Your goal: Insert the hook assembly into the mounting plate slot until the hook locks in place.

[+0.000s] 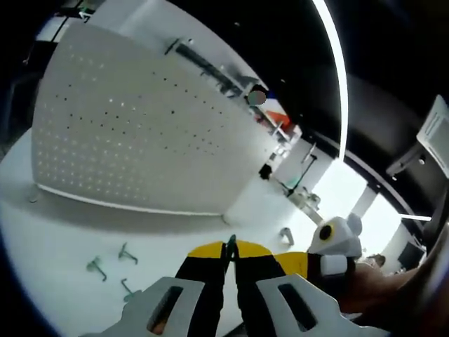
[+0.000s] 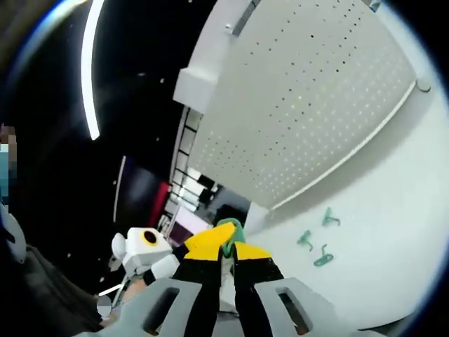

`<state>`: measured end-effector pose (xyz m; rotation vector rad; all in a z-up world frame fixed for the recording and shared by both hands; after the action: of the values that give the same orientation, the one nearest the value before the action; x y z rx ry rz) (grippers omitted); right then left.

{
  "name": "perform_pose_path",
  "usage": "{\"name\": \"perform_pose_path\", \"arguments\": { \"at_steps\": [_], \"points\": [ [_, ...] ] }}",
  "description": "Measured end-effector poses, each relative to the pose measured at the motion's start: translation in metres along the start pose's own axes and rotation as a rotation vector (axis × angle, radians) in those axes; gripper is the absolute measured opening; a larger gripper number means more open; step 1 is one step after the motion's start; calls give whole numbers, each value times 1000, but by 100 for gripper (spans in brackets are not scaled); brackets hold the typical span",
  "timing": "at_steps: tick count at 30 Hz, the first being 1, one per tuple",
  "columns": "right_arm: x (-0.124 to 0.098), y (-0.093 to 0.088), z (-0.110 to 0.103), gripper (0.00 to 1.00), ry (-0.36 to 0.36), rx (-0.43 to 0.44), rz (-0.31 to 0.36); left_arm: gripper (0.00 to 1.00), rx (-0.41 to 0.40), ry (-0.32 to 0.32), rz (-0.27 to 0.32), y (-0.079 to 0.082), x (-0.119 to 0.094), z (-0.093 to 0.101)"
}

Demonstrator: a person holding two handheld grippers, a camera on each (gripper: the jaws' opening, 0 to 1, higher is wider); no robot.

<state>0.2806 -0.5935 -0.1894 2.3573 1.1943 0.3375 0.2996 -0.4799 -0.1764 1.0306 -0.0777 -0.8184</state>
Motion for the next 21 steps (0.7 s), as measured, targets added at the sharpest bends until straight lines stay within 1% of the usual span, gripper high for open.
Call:
{"name": "perform_pose_path", "arguments": {
  "at_steps": [2, 4, 5, 6, 8, 10, 11, 14, 15, 17, 18, 21],
  "points": [
    [0, 0, 1, 2, -5, -2, -1, 4, 8, 2, -3, 0, 0, 1],
    [-2, -1, 3, 1, -33, -38, -10, 5, 38, 0, -10, -1, 1, 2],
    [-2, -1, 1, 1, -28, -41, -14, 5, 54, 4, -13, -2, 1, 2],
    [-2, -1, 0, 0, -23, -52, -16, 5, 42, 2, -8, -2, 1, 2],
    [-2, 1, -1, 0, -26, -99, -26, 6, 30, -7, -1, -1, 1, 2],
    [-3, 2, 0, 0, -42, -161, -43, 6, 32, -12, -9, -2, 1, 1],
    [-3, 2, -1, 0, -43, -165, -47, 6, 42, -15, -12, -2, 1, 1],
    [-3, 2, -2, 0, -51, -182, -46, 6, 105, -11, -21, 0, 1, 3],
    [-3, 3, -2, 0, -63, -195, -49, 6, 152, -5, -30, 0, 1, 2],
    [-3, 4, 0, 0, -81, -232, -51, 7, 205, 1, -36, 0, 1, 3],
    [-3, 4, -1, 0, -78, -226, -52, 7, 233, 2, -37, 1, 1, 4],
    [-4, 6, 1, 0, -96, -252, -55, 9, 268, 7, -45, 0, 1, 5]
  ]
}}
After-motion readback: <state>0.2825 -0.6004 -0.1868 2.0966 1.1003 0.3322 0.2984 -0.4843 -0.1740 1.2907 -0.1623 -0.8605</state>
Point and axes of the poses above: the point that each gripper's makers call its tool centre point, and the gripper's own axes: x roughly forward along the fingers, z roughly to its right, y roughly out of its top, the point moved 7 cm from there along -x, roughly backward along the fingers, and after that the axes turned 6 degrees about y, right-handed, at the moved point
